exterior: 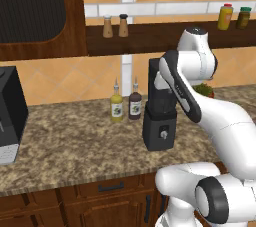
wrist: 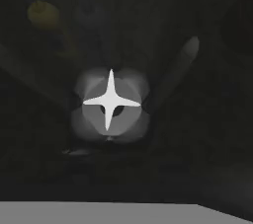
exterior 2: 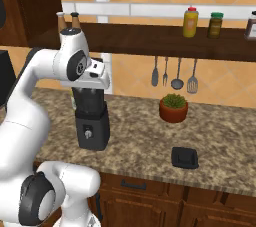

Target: Close the lid blender by securely placing the lid on top.

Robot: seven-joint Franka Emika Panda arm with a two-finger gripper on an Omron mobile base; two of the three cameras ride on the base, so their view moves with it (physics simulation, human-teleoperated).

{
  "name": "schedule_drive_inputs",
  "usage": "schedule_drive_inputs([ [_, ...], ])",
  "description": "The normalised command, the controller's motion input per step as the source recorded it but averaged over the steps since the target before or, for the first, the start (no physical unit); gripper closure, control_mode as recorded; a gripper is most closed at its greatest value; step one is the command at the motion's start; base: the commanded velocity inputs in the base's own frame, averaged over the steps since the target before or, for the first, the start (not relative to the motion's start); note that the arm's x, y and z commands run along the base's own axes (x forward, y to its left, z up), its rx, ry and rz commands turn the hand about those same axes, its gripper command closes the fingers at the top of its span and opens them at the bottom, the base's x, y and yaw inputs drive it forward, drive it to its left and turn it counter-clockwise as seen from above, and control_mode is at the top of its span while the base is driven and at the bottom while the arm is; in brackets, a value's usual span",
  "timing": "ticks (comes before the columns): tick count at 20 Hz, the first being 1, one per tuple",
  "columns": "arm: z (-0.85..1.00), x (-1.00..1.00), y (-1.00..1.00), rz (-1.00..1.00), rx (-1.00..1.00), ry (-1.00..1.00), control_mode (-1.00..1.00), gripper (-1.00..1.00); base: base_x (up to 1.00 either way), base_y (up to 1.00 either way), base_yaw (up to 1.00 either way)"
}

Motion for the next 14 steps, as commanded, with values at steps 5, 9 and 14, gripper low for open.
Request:
schedule_drive_inputs([
  [5,-0.14,-0.25,-0.11,0.00,0.02,-0.05,-1.00,-1.00,0.00,0.00,0.00],
  [9,-0.21,-0.53,-1.00,-0.03,0.24,-0.29,-1.00,-1.00,0.00,0.00,0.00],
  [14,-0.36,-0.40,-1.00,-0.07,0.20,-0.14,-1.00,-1.00,0.00,0.00,0.00],
])
